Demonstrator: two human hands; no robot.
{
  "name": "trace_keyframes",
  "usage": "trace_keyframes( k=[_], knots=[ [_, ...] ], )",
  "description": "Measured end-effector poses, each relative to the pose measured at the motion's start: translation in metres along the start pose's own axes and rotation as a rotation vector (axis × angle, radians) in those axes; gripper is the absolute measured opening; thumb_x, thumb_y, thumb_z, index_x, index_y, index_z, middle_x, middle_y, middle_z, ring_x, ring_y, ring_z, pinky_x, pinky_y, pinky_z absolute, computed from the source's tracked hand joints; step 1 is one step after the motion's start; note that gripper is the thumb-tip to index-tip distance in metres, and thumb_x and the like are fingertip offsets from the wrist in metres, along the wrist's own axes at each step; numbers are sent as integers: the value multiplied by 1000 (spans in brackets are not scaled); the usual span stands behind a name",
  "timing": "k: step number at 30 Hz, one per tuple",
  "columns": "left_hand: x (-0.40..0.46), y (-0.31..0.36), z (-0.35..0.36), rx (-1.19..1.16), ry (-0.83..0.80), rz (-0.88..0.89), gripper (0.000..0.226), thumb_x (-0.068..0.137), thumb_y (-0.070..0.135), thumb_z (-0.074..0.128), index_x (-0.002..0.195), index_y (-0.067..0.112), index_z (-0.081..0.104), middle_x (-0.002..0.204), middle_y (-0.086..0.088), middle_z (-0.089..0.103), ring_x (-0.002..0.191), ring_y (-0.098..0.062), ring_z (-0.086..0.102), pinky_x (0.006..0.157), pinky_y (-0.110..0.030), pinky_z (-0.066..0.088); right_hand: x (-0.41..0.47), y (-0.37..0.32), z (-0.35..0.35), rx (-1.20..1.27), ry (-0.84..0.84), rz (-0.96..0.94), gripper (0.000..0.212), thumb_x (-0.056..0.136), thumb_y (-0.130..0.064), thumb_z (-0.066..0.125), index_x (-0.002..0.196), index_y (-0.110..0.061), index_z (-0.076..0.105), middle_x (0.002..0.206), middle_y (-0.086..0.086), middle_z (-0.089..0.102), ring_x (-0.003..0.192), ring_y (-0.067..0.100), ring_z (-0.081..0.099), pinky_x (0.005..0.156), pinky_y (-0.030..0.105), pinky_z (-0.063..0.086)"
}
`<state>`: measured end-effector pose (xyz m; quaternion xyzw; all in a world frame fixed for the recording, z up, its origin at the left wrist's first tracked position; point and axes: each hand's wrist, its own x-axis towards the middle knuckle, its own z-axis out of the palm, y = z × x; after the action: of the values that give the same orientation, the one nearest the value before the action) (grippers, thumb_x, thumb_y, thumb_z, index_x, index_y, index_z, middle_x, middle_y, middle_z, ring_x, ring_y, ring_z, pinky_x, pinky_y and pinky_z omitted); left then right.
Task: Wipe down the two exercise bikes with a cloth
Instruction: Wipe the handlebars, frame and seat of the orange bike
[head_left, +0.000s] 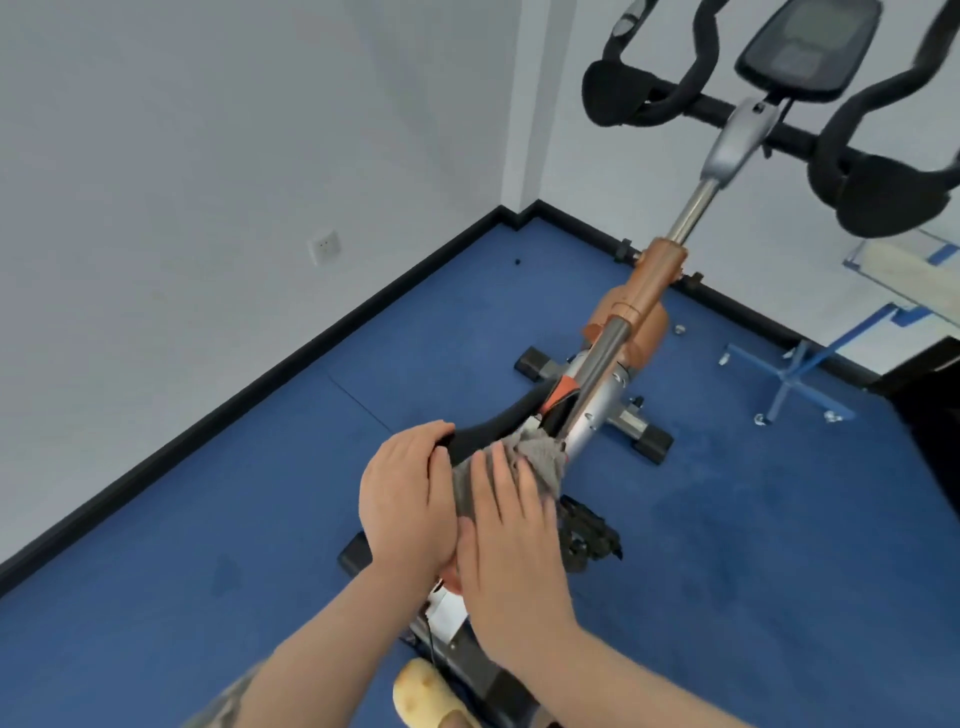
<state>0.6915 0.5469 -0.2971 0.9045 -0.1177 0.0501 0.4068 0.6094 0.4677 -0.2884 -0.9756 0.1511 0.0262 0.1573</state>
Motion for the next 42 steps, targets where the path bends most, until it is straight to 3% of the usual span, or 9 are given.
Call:
trace_keyframes(
  k=[2, 6, 10, 14, 24, 28, 33, 38, 42],
  knots=[
    [0, -4, 2, 17, -1, 40, 41, 92, 27, 34, 113, 24, 70, 112, 14, 68, 106, -2, 53, 89, -26, 42, -8, 9, 1, -31, 3, -96, 58, 99, -37, 19, 152, -14, 28, 159, 6, 26, 146, 22, 23, 117, 48, 22],
    [2, -2, 4, 73, -15, -6, 38, 94, 26, 35, 112, 29, 68, 110, 16, 66, 105, -1, 51, 86, -26, 41, 31, 26, -12, -47, 44, 28, 59, 101, -41, 10, 156, -22, 1, 163, -2, -5, 149, 14, -9, 119, 49, -9],
    [1, -4, 5, 45, -1, -30, 42, 91, 26, 32, 113, 29, 68, 112, 16, 67, 109, -4, 53, 84, -24, 38, -19, 1, 1, 88, 111, 47, 62, 99, -38, 15, 154, -8, 18, 161, 12, 12, 149, 28, 10, 120, 50, 10],
    [5, -5, 6, 53, 2, -47, 43, 90, 28, 32, 113, 31, 68, 112, 16, 66, 109, -5, 53, 83, -23, 36, 3, 8, -1, 102, 99, 45, 60, 102, -36, 20, 155, -9, 11, 163, 8, 1, 150, 24, -5, 121, 41, -3],
    [7, -3, 3, 135, -83, 67, 33, 93, 16, 41, 114, 21, 66, 112, 5, 67, 108, -21, 55, 85, -41, 47, -18, -12, 16, 236, 200, 200, 59, 101, -36, 17, 154, -11, 10, 162, 8, 4, 150, 22, 0, 121, 45, 13],
    [21, -9, -8, 397, -239, 240, 22, 94, 15, 43, 110, 17, 57, 104, -2, 60, 93, -24, 51, 75, -36, 39, 21, -16, 1, 363, 176, 493, 60, 104, -34, 27, 155, -16, 2, 163, 4, 2, 146, 25, 16, 114, 43, 28],
    [35, -15, -14, 322, -327, 313, 14, 92, 14, 46, 103, 16, 54, 100, -1, 55, 89, -22, 46, 73, -35, 35, -21, -62, 20, 30, 120, 564, 68, 95, -43, 4, 155, -11, -3, 162, 12, 0, 148, 30, 6, 118, 45, 17],
    [39, -18, -11, 167, -434, 334, 33, 94, 13, 41, 122, 20, 57, 113, 3, 63, 98, -21, 55, 73, -33, 35, 34, -40, -3, 235, 149, 766, 63, 103, -39, 27, 155, -15, 0, 160, 6, 16, 138, 29, 30, 105, 46, 37],
    [42, -19, -12, 118, -493, 317, 38, 95, 15, 36, 125, 24, 56, 116, 5, 64, 97, -19, 56, 69, -32, 35, 5, -71, 13, 39, 159, 751, 67, 100, -44, 26, 154, -16, -2, 160, 8, 9, 142, 30, 21, 106, 44, 37]
  ],
)
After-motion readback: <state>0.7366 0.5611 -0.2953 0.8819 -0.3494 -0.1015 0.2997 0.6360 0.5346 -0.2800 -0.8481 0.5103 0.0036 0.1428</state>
